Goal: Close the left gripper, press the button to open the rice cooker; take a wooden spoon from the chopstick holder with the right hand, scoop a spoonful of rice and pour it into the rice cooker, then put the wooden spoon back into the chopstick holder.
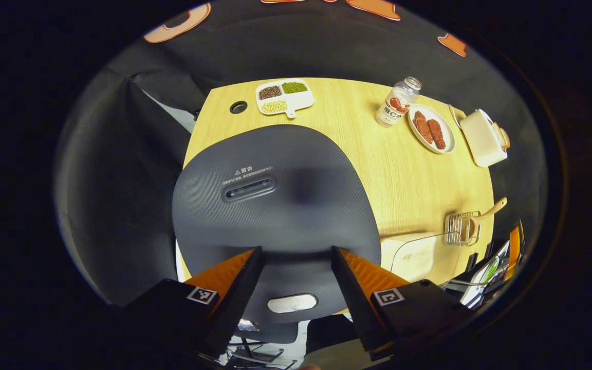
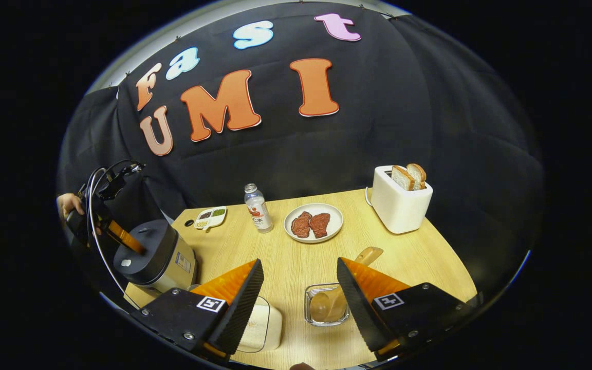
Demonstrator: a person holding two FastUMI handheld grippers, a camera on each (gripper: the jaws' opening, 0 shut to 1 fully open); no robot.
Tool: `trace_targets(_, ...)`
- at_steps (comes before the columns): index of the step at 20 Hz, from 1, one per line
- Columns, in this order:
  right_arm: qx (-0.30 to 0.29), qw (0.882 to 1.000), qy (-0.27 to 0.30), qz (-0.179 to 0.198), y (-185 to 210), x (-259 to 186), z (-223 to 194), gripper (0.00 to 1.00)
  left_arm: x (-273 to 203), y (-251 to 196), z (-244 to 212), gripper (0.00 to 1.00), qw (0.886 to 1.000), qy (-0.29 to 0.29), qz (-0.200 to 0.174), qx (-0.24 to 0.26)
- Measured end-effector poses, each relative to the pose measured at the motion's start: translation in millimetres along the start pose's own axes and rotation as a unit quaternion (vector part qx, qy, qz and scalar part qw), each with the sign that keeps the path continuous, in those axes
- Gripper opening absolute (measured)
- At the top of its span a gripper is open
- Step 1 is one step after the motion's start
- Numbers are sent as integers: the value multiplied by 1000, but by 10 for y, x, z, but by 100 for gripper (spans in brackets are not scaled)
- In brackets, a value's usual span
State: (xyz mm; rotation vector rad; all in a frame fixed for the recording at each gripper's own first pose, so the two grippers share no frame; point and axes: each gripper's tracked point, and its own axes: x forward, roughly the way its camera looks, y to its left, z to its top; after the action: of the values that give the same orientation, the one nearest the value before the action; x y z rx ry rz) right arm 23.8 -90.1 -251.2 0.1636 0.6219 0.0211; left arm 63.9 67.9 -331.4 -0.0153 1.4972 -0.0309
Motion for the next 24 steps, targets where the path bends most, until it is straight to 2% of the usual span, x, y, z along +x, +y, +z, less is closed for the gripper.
trace_targets(2, -3, 1000, -4, 8, 88, 8, 30, 89, -5, -9, 5, 93, 1000, -7, -1, 1)
trace_targets(4, -7, 1000, -9, 15, 189, 2, 77, 90, -28, 0, 12, 95, 999, -33, -6, -1)
trace_targets(6, -12, 999, -25, 18, 292, -28, 195, 90, -55, 14, 146, 96, 993, -117, 10, -6)
trace_targets(8, -24, 999, -41, 16, 393, -77, 319, 90, -273, -63, 235, 95, 979, -204, 15, -20)
trace_targets(10, -39, 997, -61, 16, 519, -154, 510, 90, -654, -247, 313, 95, 955, -294, 11, -26)
trace_targets(14, -59, 992, -112, 23, 820, -348, 891, 90, -1481, -474, 340, 95, 891, -452, 40, -4)
trace_targets(16, -63, 988, -138, 25, 940, -465, 1071, 90, -1771, -681, 225, 93, 866, -498, 40, 11)
trace_targets(17, -65, 987, -147, 27, 999, -525, 1133, 90, -1915, -721, 167, 95, 854, -518, 44, 18)
trace_targets(20, -72, 981, -179, 23, 1096, -689, 1331, 90, -2371, -792, 105, 94, 808, -585, 48, 39)
trace_targets(22, -79, 977, -198, 22, 1172, -832, 1405, 90, -2559, -843, 35, 94, 787, -613, 44, 50)
trace_targets(24, -81, 972, -219, 26, 1242, -927, 1499, 89, -2636, -892, -15, 94, 777, -626, 39, 53)
